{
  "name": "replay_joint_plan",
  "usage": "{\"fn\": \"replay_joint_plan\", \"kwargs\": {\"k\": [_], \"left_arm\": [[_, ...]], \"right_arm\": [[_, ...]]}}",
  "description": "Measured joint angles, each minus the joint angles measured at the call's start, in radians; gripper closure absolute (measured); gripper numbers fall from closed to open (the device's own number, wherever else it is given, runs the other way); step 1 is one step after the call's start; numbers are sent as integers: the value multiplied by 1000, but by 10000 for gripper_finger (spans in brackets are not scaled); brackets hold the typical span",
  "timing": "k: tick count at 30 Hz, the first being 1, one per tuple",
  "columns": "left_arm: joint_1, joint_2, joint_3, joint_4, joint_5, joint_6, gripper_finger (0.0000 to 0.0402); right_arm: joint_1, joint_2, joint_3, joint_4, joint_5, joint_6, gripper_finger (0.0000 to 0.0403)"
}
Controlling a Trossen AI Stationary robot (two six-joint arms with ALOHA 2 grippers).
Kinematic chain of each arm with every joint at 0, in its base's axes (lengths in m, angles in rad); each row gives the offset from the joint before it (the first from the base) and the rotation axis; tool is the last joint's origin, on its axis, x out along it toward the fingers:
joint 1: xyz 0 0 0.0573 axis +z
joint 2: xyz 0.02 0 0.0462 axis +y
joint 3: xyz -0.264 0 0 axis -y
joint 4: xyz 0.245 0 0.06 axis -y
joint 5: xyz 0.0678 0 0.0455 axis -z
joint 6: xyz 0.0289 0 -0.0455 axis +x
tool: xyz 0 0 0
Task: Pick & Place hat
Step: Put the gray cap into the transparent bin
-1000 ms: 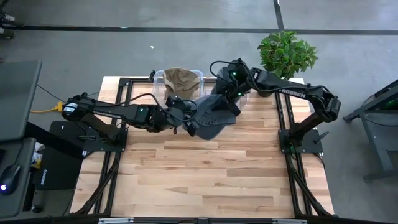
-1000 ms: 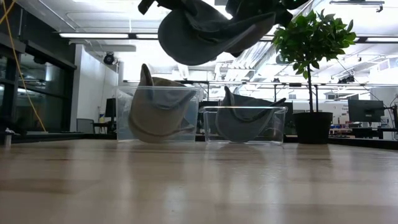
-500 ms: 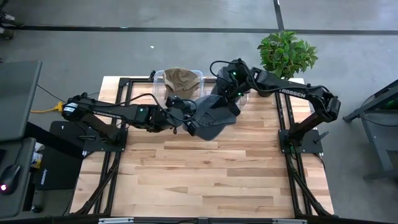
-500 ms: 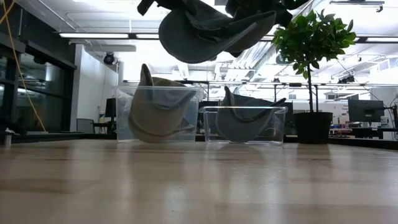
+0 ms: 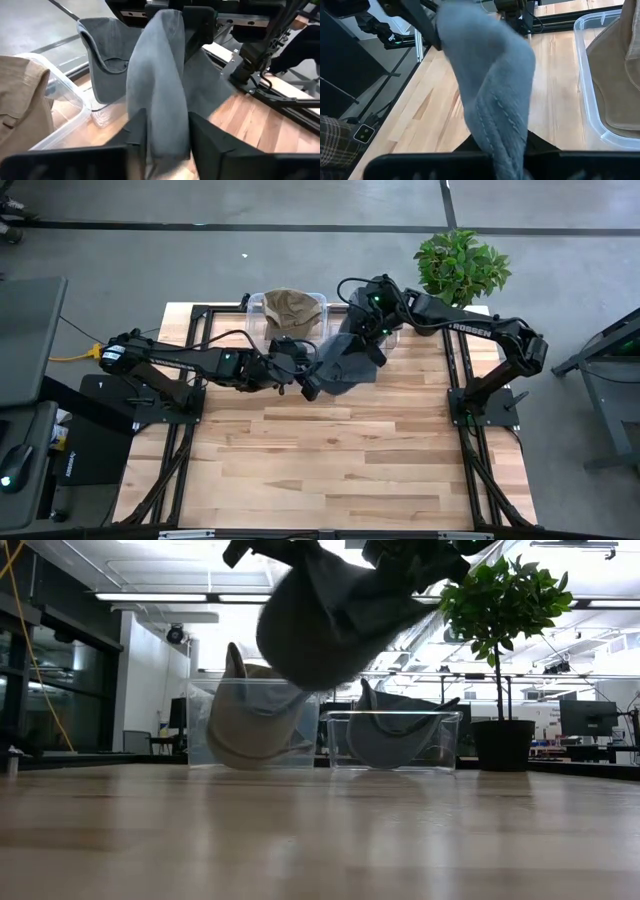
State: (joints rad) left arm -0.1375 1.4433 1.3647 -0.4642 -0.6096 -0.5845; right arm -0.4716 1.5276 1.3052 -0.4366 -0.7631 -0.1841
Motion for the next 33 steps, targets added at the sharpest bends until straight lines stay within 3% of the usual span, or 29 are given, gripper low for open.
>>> {"fn": "replay_joint_plan", "kwargs": {"k": [7,11,16,23,30,33], "left_arm": [[0,0,0,0,-54,-46,202],[0,-1,0,-13,-121,-88,170],[10,-45,1,-77,-190,-181,165],[94,-93,0,-244,-247,-316,165],[232,-115,-1,-278,-175,-286,165],[310,-116,-1,-276,-107,-229,165]], "right_arm": [[-43,-1,0,-61,1,0,402],[-62,-18,18,-121,3,-1,402],[-60,-31,112,-247,11,-35,402],[-66,-31,294,-509,203,-146,403],[-121,-31,396,-582,345,-123,403],[-165,-22,415,-599,354,-104,403]]}}
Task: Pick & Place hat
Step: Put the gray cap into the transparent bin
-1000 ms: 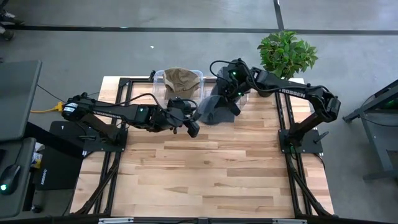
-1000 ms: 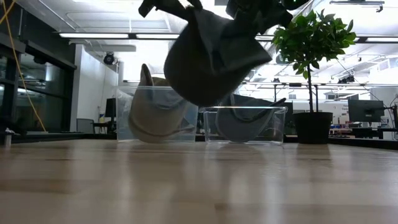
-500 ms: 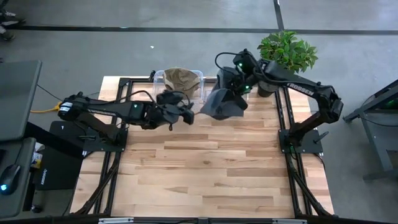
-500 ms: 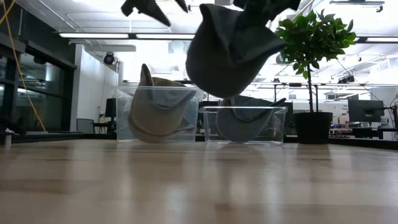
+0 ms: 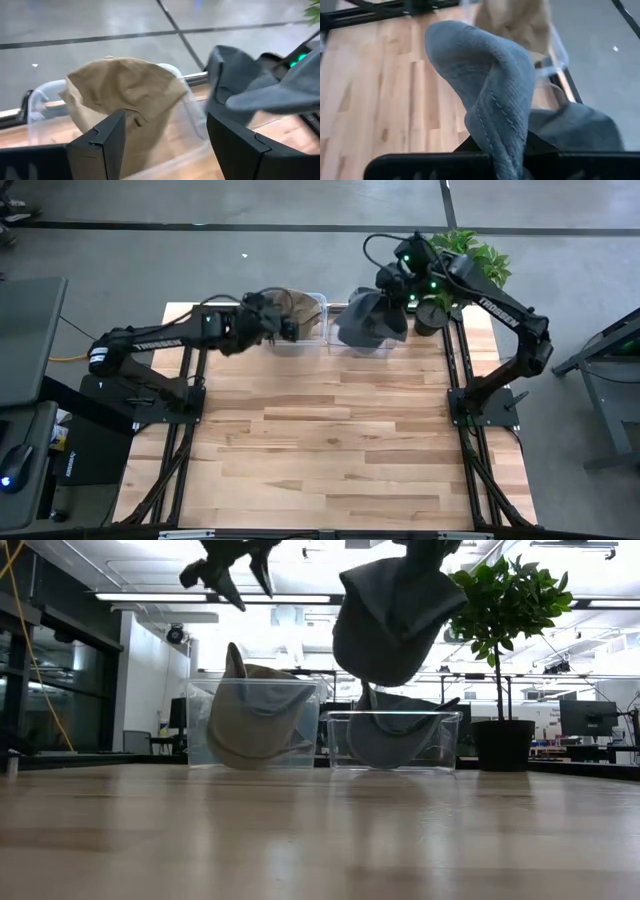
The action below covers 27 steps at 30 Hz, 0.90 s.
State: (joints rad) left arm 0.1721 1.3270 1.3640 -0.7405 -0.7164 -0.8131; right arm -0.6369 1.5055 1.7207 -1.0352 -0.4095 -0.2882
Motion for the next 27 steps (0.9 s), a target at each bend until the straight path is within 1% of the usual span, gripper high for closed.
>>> {"fn": "replay_joint_plan", "kwargs": {"k": [4,10,13,19,22,27], "left_arm": [[111,0,0,42,120,108,165],[258,1,0,174,287,256,165],[325,1,0,187,374,294,165],[435,1,0,185,557,338,165],[473,1,0,201,622,361,165],[514,2,0,227,680,395,165]], "right_arm": [[-51,47,25,-24,11,6,403],[-80,146,95,-65,10,27,403],[-84,181,121,-91,4,53,403],[-89,189,132,-105,-4,91,402],[-94,196,132,-107,0,106,403],[-96,233,132,-136,0,117,403]]}}
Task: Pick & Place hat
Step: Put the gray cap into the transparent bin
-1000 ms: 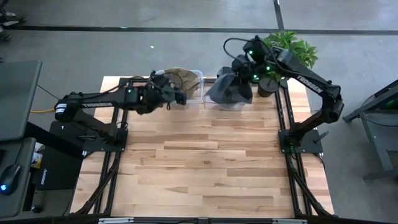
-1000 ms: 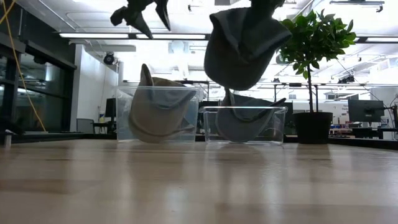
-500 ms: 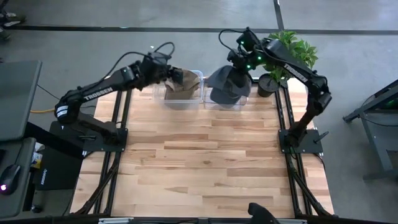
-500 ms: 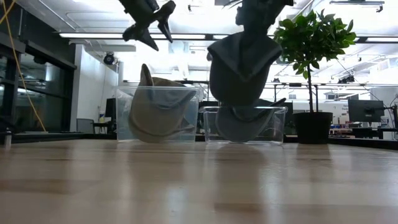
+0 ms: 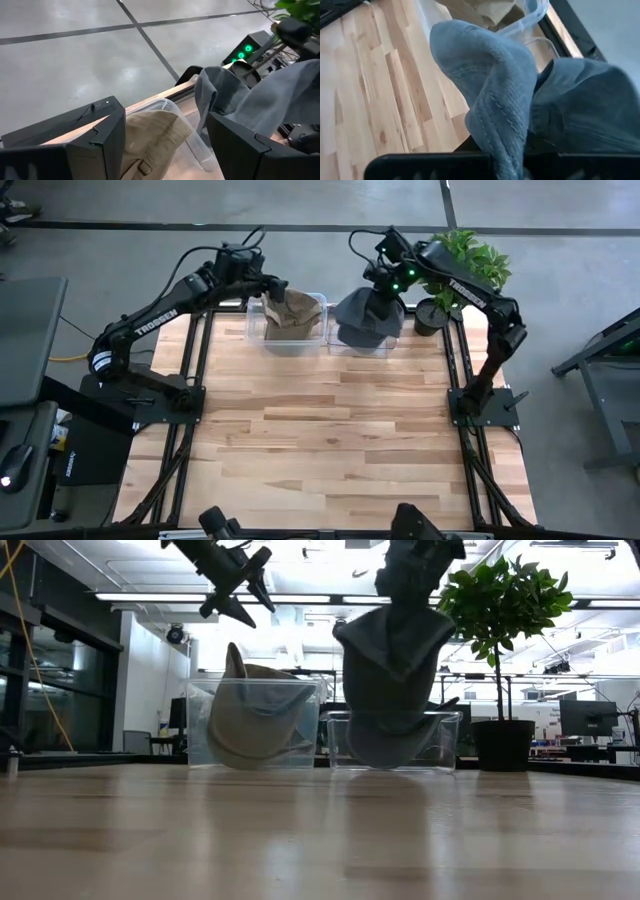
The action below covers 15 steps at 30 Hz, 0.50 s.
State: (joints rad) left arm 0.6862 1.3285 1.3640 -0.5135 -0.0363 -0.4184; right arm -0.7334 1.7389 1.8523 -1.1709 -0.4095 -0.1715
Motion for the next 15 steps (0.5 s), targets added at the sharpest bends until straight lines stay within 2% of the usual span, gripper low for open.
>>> {"fn": "replay_joint_plan", "kwargs": {"k": [12,15], "left_arm": [[36,0,0,0,5,30,165],[36,0,0,-1,4,30,165]], "right_arm": [[7,117,0,61,17,90,403],[7,139,-1,60,49,122,403]]}}
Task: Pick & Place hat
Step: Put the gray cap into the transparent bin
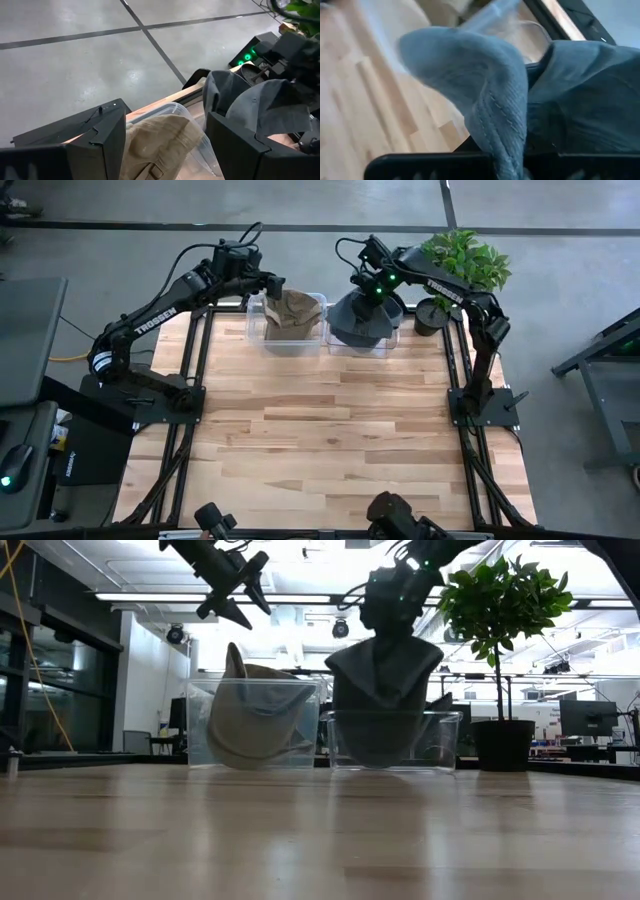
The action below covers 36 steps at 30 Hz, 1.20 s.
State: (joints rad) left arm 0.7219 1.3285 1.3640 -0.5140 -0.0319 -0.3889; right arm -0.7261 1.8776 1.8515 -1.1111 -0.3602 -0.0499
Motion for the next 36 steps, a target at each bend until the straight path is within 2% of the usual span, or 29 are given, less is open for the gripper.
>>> {"fn": "replay_joint_plan", "kwargs": {"k": [7,14,18,20,26,33,36], "left_arm": [[0,0,0,-2,1,0,165],[0,-8,0,-4,-4,3,165],[0,-21,1,-3,4,23,165],[3,-23,1,-9,36,22,165],[52,-29,1,-66,160,17,165],[94,-38,1,-108,235,-17,165],[117,-63,1,-119,235,-16,165]], "right_arm": [[0,9,0,-29,193,76,403],[1,9,0,-70,216,99,403],[0,15,0,-74,190,106,403],[2,29,0,-95,183,114,403],[16,62,-2,-103,257,122,401],[21,62,-2,-104,266,124,369],[27,62,-2,-95,312,122,349]]}}
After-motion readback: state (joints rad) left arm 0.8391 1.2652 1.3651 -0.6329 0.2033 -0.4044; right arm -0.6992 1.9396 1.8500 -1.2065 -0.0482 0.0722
